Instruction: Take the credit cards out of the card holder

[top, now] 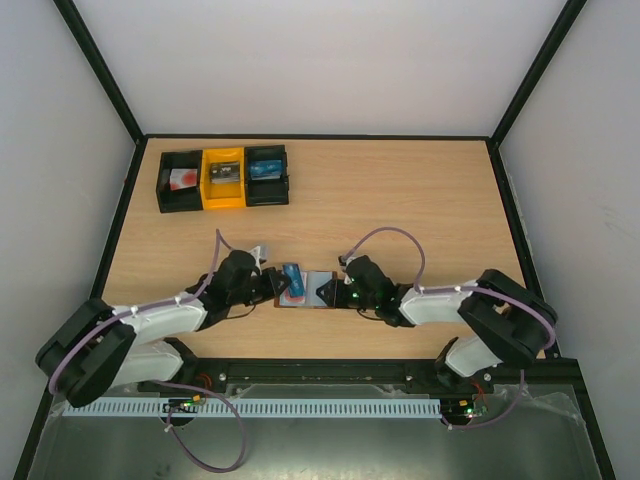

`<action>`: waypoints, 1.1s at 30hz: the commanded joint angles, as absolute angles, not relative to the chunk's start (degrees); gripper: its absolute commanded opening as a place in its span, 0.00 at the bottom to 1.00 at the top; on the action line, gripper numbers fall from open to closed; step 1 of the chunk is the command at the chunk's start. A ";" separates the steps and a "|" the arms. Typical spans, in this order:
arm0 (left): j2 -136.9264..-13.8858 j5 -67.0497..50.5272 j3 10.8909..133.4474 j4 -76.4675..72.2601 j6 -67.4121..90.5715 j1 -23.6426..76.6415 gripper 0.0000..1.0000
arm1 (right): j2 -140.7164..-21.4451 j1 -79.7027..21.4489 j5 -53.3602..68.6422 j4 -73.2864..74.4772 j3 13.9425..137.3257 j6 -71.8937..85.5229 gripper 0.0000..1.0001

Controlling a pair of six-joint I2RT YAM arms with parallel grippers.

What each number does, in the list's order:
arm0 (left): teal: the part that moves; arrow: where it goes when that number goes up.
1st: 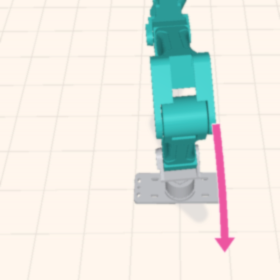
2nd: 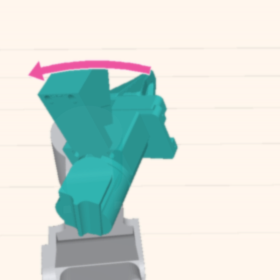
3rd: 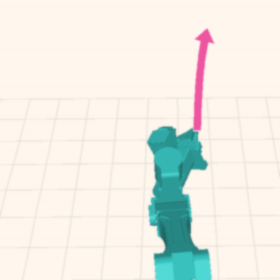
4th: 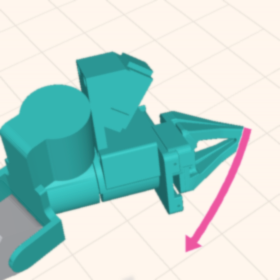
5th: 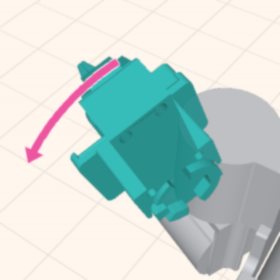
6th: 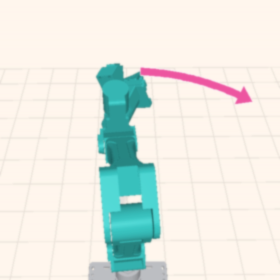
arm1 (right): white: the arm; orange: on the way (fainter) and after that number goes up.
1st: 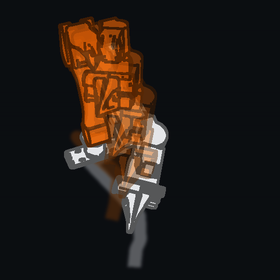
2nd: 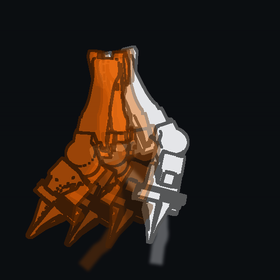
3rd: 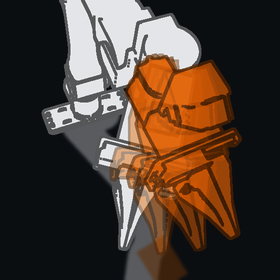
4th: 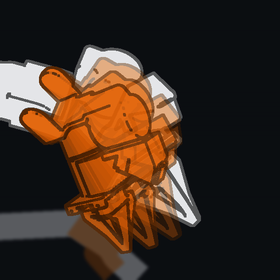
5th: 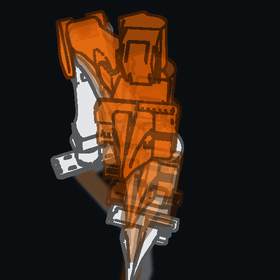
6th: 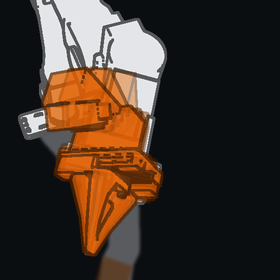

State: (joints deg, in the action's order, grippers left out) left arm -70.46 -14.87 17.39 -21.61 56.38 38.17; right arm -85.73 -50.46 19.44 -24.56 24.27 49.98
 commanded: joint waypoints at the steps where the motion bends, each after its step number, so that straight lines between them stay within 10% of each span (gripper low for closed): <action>1: -66.41 -13.57 20.55 -18.33 56.18 38.13 0.03 | -79.54 -50.27 22.03 -23.23 24.87 53.10 0.27; 17: -49.63 -15.55 15.96 -28.33 66.67 39.31 0.03 | -72.50 -50.25 29.03 -50.03 17.99 75.80 0.62; 29: -49.40 -18.13 11.43 -40.92 72.50 39.70 0.03 | -72.16 -50.35 29.30 -53.47 19.52 77.33 0.59; 33: -49.97 -18.74 9.83 -43.74 73.48 39.80 0.03 | -71.89 -50.30 29.28 -54.14 20.52 77.51 0.41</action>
